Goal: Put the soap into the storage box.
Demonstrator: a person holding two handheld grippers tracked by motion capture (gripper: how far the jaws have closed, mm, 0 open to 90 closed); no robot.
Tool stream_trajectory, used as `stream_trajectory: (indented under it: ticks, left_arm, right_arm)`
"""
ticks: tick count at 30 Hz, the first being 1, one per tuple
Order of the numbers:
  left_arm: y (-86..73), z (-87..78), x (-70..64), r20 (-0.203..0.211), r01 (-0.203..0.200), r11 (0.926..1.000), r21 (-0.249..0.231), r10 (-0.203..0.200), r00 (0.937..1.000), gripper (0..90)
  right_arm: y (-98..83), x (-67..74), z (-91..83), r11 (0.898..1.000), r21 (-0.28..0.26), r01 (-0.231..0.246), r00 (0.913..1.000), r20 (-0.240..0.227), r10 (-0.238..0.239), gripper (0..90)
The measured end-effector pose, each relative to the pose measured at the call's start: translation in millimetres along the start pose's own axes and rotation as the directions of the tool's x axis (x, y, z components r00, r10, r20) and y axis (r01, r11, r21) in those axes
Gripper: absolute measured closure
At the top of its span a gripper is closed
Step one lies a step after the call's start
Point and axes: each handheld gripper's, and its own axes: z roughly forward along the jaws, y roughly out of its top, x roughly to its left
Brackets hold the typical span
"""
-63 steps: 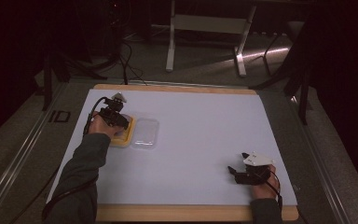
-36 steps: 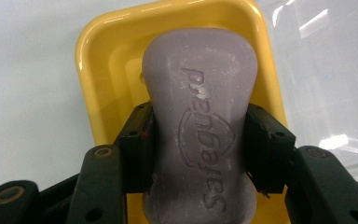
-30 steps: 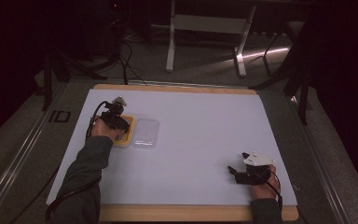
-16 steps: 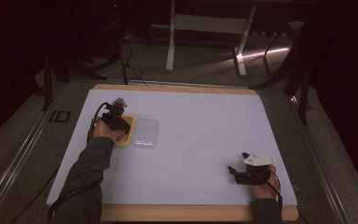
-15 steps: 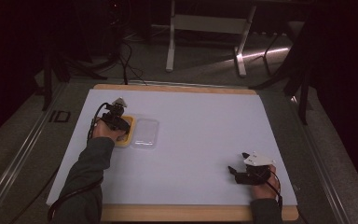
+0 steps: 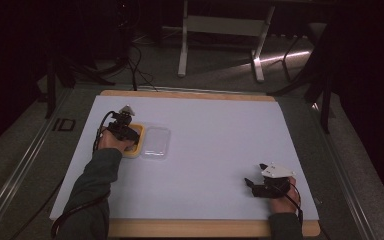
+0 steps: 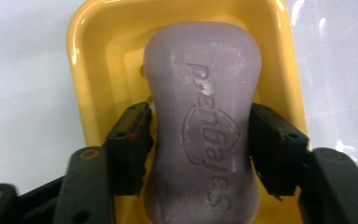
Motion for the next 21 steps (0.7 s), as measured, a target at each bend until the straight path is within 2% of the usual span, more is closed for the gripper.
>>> stream_trajectory:
  ticks: [7, 11, 21]
  left_arm:
    - [-3.1, -3.4, 2.6, 0.031, -0.009, 0.9995, -0.03, 0.01, 0.9995, 36.7]
    - [-3.9, -8.0, 1.5, 0.016, -0.03, 0.9987, -0.041, 0.031, 0.9994, 33.6]
    - [-7.1, -25.8, 2.1, 0.012, -0.054, 0.9939, -0.096, 0.056, 0.9984, 32.4]
  right_arm:
    - [0.0, 0.0, 0.0, 1.0, 0.0, 0.0, 1.0, 0.001, 0.0, 20.3]
    - [0.0, 0.2, 0.0, 1.0, 0.0, 0.001, 1.0, 0.002, -0.001, 20.3]
    - [0.0, 0.0, 0.0, 1.0, 0.0, 0.001, 1.0, 0.001, -0.001, 20.3]
